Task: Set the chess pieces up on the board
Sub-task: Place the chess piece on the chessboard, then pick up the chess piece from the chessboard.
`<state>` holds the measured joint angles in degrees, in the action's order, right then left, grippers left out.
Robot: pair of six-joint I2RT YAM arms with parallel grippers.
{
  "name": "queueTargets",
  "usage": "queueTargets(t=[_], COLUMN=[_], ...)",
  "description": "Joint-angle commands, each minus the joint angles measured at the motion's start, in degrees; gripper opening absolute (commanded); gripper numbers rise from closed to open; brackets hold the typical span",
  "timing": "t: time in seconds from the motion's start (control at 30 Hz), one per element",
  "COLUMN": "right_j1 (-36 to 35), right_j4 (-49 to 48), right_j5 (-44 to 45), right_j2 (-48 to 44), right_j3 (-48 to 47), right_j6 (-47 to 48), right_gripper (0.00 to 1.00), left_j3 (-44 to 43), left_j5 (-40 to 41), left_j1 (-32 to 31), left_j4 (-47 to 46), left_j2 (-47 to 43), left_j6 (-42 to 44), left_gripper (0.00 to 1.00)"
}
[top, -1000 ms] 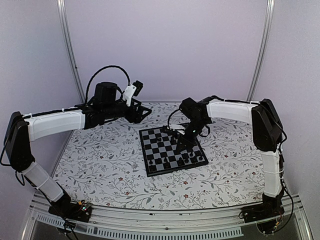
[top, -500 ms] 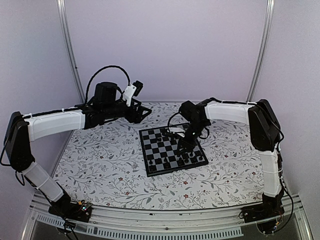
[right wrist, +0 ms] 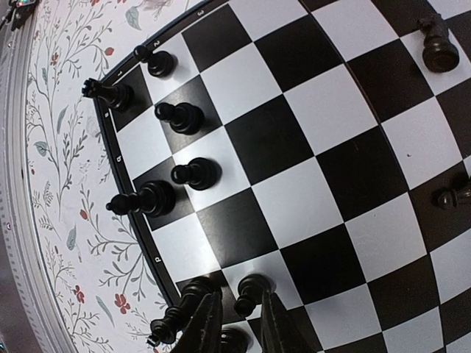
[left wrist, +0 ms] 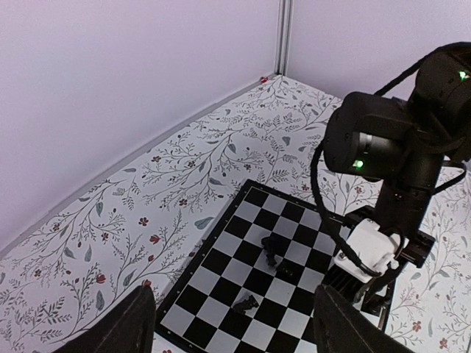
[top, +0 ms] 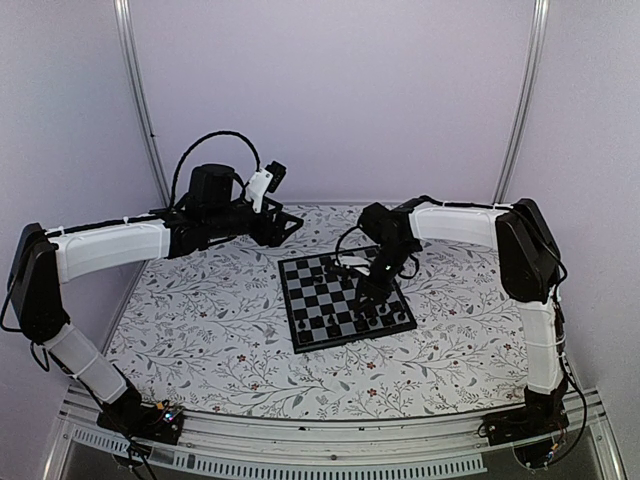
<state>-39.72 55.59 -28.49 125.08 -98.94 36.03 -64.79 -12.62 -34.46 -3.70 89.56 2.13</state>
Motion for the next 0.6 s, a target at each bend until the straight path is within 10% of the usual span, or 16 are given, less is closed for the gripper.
queueTargets(t=[0.0,0.57], right_j1=[-0.2,4.9], right_j4=[1.2,-1.8], right_j5=[-1.4,4.8], right_j2=[1.5,3.3], right_j3=[-1.9,-13.1], right_j6=[0.0,-2.6], right_gripper=[0.22,0.23], left_j3=[-1.6,-1.6], left_j5=[-0.1,0.1], left_j1=[0.5,0.5], left_j4=[0.5,0.5], left_j2=[-1.4,-1.6], left_j6=[0.5,0.6], left_gripper=[0.75,0.75])
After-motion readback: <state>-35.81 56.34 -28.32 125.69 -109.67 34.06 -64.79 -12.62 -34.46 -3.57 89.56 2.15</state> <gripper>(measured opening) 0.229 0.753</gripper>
